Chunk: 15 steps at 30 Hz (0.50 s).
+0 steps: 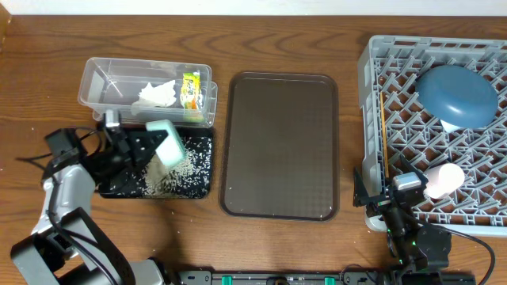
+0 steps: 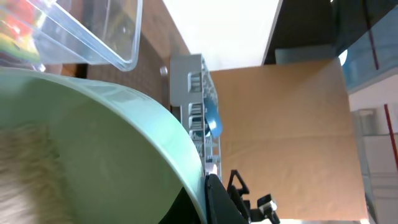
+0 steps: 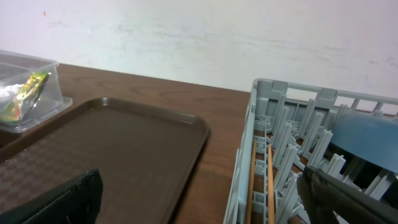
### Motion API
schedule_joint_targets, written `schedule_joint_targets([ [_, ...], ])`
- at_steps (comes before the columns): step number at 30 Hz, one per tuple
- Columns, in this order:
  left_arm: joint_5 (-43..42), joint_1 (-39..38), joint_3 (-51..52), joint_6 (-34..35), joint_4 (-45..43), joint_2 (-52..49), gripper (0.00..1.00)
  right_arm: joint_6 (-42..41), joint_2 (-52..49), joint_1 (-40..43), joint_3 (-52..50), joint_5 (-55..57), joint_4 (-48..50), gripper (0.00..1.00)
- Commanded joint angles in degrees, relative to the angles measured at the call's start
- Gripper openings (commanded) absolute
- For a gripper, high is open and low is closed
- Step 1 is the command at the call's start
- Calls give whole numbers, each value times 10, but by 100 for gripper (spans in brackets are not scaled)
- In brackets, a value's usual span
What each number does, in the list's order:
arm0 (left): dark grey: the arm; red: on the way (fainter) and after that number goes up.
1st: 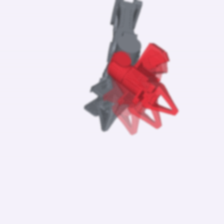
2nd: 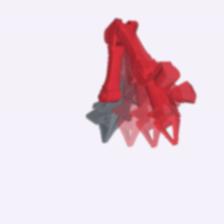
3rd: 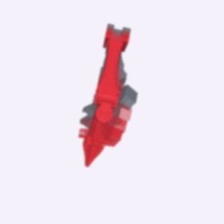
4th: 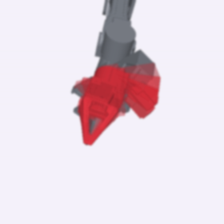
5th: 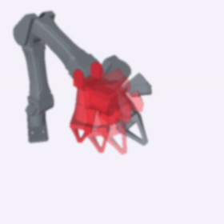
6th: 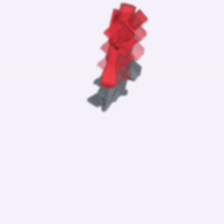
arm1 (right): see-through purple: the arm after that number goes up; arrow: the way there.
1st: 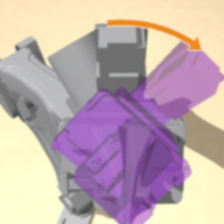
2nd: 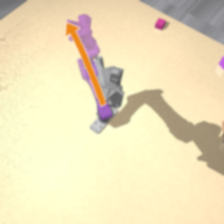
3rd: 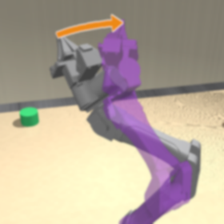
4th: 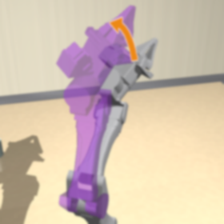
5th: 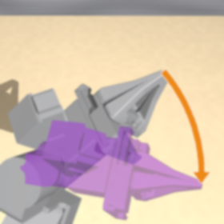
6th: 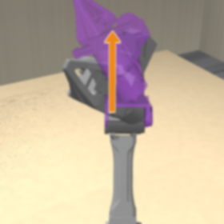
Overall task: Sort waste into correct bins and load items into the dishwasher rack
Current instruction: 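Tilt the green bowl to pour the rice onto the black tray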
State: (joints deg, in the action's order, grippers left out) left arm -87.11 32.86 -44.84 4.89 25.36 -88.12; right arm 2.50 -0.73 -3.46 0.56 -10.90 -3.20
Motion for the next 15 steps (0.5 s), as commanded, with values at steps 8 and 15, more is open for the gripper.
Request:
schedule_joint_targets([
  [8,-30,5,2,-34,-2,2,6,-7,1,5,-2,0,0,99],
  [15,-30,5,2,-34,-2,2,6,-7,1,5,-2,0,0,99],
])
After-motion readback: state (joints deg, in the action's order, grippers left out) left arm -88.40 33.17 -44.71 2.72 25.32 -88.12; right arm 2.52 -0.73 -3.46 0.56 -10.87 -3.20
